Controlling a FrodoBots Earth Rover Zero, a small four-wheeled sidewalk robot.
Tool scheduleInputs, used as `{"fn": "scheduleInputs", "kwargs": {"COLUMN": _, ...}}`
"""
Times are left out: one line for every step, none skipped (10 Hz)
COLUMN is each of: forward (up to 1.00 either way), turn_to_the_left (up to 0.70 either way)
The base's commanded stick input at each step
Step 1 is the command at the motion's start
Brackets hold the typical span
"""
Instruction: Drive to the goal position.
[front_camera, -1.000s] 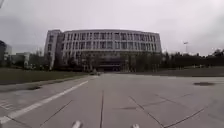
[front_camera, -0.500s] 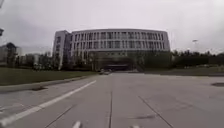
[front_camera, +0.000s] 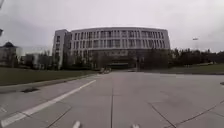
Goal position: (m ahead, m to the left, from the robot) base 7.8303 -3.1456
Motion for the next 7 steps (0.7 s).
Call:
{"fn": "scheduleInputs", "kwargs": {"forward": 0.70, "turn_to_the_left": 0.00}}
{"fn": "scheduleInputs", "kwargs": {"forward": 0.70, "turn_to_the_left": 0.00}}
{"fn": "scheduleInputs", "kwargs": {"forward": 0.70, "turn_to_the_left": -0.07}}
{"fn": "scheduleInputs", "kwargs": {"forward": 0.70, "turn_to_the_left": -0.22}}
{"fn": "scheduleInputs", "kwargs": {"forward": 0.70, "turn_to_the_left": -0.26}}
{"fn": "scheduleInputs", "kwargs": {"forward": 0.70, "turn_to_the_left": -0.06}}
{"fn": "scheduleInputs", "kwargs": {"forward": 0.70, "turn_to_the_left": 0.00}}
